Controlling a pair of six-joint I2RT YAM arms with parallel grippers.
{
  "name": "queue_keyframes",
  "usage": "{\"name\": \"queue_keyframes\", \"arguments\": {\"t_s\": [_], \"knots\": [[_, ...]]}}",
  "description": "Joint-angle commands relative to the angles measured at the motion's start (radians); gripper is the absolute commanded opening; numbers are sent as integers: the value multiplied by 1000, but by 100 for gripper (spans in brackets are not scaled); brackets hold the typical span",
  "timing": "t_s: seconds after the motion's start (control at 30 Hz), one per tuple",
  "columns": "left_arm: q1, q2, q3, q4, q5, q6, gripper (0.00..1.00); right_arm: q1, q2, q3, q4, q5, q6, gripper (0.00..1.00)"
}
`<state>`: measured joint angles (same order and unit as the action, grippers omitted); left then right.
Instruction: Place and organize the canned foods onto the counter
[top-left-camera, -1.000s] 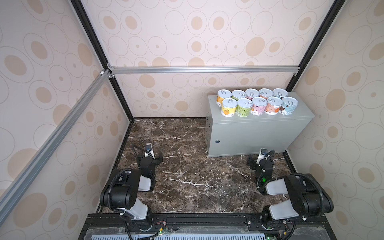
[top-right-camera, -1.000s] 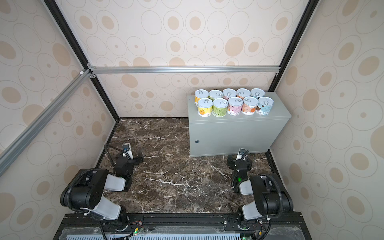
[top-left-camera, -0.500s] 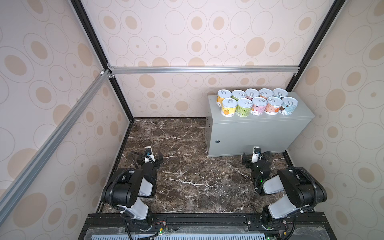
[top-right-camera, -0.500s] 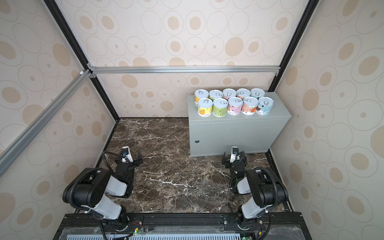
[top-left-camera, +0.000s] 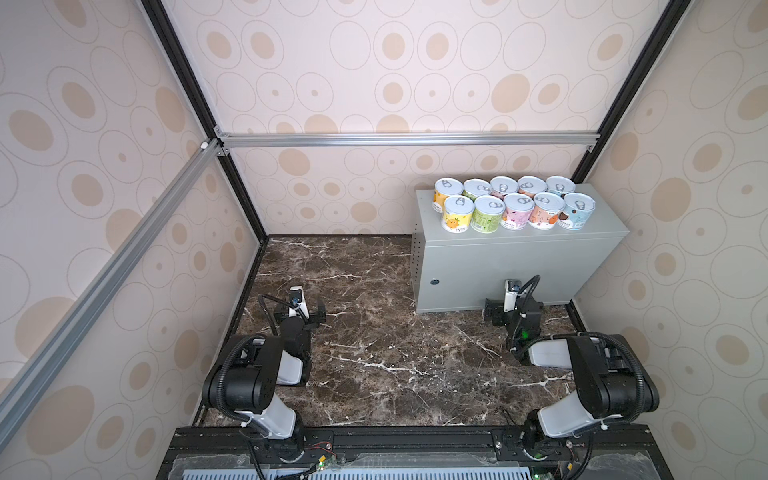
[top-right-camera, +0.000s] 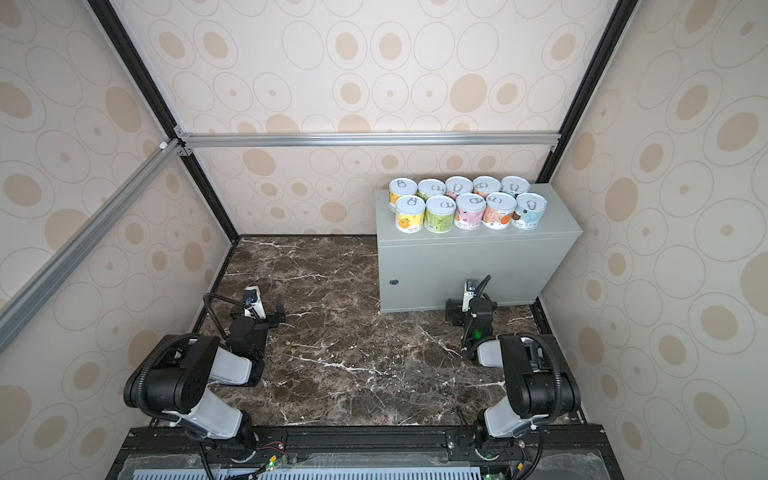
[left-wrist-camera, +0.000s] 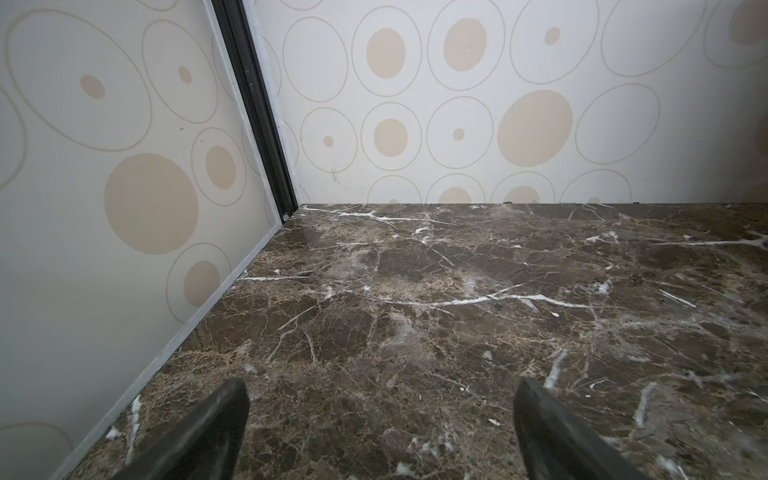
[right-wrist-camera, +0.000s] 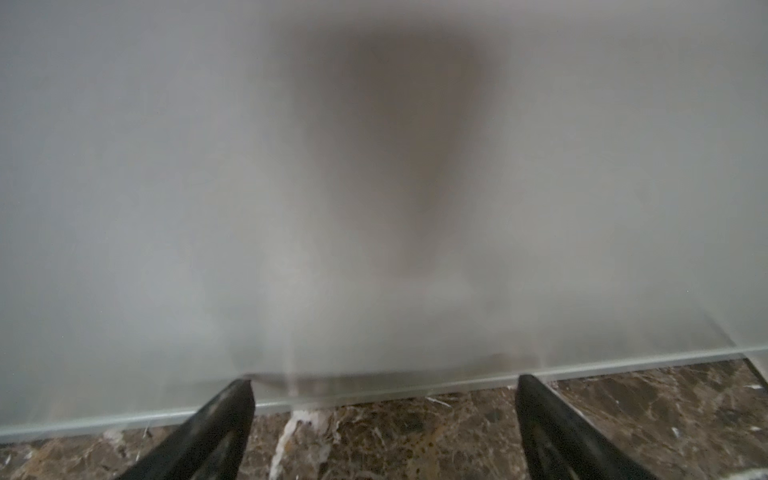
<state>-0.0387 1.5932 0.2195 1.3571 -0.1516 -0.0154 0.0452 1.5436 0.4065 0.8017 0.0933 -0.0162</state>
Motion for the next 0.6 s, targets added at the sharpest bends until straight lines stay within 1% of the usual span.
{"name": "queue_keyframes", "arguments": {"t_s": [0.0,0.57], "knots": [[5,-12,1,8,12,-8,99,-1,-7,15,-13,-14,4,100],[2,-10,3,7,7,-2,99,-2,-6,19,-18,-15,4,100]]}}
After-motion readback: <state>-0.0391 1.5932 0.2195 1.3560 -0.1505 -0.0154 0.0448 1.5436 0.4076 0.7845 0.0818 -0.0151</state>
